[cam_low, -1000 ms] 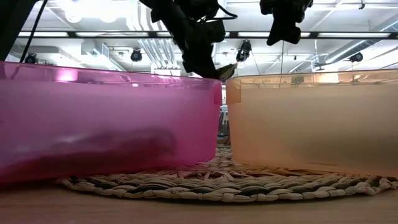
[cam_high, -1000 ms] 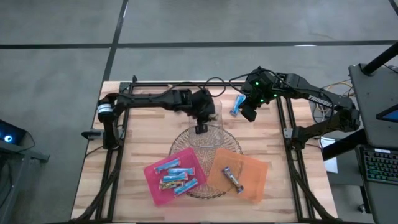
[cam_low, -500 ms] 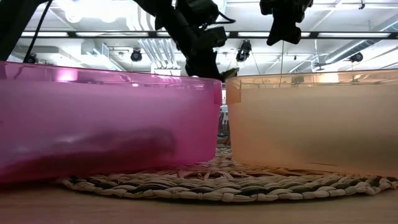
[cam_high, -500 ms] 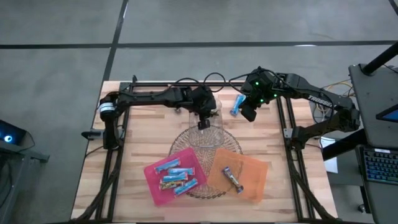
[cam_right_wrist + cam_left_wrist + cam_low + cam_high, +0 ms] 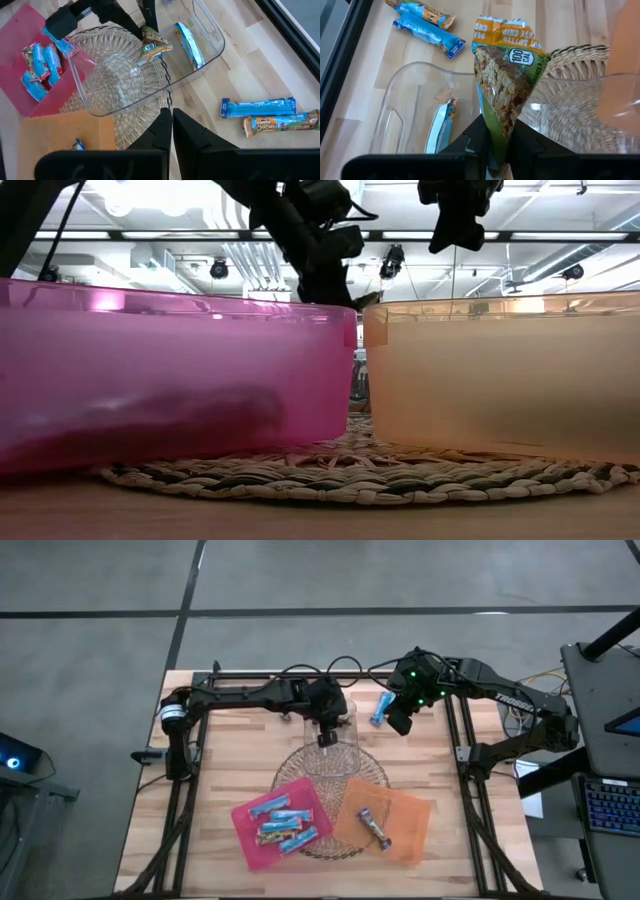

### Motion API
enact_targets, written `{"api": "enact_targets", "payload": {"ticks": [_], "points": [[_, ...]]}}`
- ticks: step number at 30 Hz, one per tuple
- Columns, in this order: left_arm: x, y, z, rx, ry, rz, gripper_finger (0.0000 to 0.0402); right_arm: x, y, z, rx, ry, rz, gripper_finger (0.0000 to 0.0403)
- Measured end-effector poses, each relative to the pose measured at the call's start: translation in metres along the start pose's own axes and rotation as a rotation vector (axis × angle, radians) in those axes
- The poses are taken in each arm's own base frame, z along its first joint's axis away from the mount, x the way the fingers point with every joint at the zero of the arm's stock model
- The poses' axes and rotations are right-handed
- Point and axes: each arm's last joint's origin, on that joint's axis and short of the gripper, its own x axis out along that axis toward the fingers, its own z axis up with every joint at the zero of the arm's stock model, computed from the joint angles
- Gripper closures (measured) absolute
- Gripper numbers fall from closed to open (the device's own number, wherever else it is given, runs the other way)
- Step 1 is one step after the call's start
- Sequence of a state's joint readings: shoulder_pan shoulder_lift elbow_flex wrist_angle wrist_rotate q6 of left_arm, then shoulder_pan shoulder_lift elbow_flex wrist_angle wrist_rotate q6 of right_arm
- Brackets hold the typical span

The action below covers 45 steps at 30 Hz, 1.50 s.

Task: Pick and place Granola Bars by type
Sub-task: Put the orange granola bar into the transparent bin

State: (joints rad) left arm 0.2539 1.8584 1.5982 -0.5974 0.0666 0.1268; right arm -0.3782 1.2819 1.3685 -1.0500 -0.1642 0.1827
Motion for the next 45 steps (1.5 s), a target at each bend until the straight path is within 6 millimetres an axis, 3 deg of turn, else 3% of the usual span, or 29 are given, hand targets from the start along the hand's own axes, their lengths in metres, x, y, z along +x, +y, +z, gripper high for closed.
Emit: {"api": "enact_targets", "payload": {"ticks": [9, 21, 38, 45], "points": [[0.004, 0.005, -0.005, -0.02, 0.04, 0.002, 0.0362, 0.0, 0.0, 0.0, 0.001, 0.0, 0.0, 0.0394], [0.036, 0.007, -0.017, -0.036, 0.111, -0.031, 0.0362, 0.0, 0.0, 0.0, 0.0, 0.0, 0.0, 0.0394], [0.036, 0.007, -0.02, -0.05, 0.144, -0.045, 0.0361, 0.0, 0.0, 0.0, 0.001, 0.002, 0.0, 0.0394], [0.035, 0.006, -0.026, -0.057, 0.204, -0.053, 0.0303, 0.0, 0.0, 0.0, 0.0, 0.002, 0.0, 0.0394]]}}
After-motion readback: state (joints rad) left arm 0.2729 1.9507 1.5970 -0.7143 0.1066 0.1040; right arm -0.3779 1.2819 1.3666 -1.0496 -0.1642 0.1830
